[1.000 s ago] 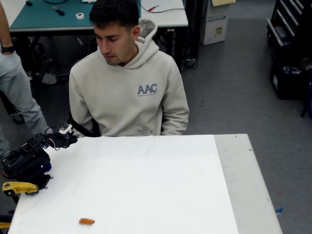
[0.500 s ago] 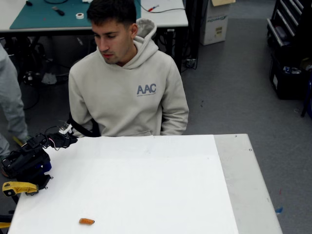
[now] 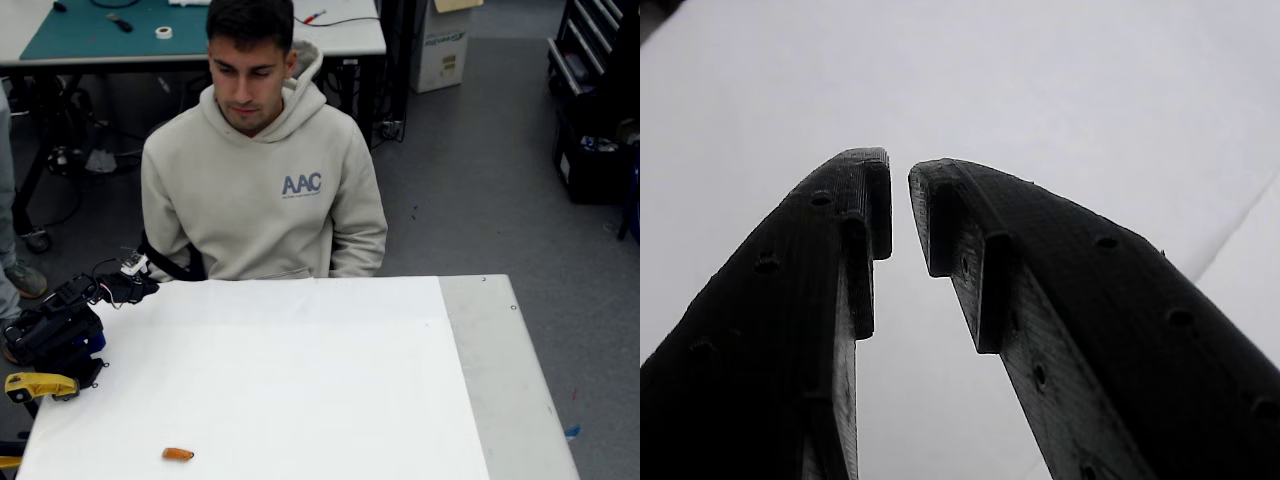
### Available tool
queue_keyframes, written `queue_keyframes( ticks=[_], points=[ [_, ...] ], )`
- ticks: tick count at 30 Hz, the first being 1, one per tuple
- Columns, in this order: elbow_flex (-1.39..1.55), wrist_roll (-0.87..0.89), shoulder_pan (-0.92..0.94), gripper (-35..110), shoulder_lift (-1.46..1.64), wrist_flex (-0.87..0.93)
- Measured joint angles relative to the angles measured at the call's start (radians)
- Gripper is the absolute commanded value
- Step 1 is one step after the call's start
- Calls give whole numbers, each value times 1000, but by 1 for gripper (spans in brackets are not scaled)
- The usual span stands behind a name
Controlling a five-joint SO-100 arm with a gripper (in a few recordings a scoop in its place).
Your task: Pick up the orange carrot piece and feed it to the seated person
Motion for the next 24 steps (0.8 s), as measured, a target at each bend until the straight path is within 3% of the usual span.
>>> queue_keyframes(
  ticks=[24],
  points=[
    [0, -3, -25, -2, 0, 0]
  ],
)
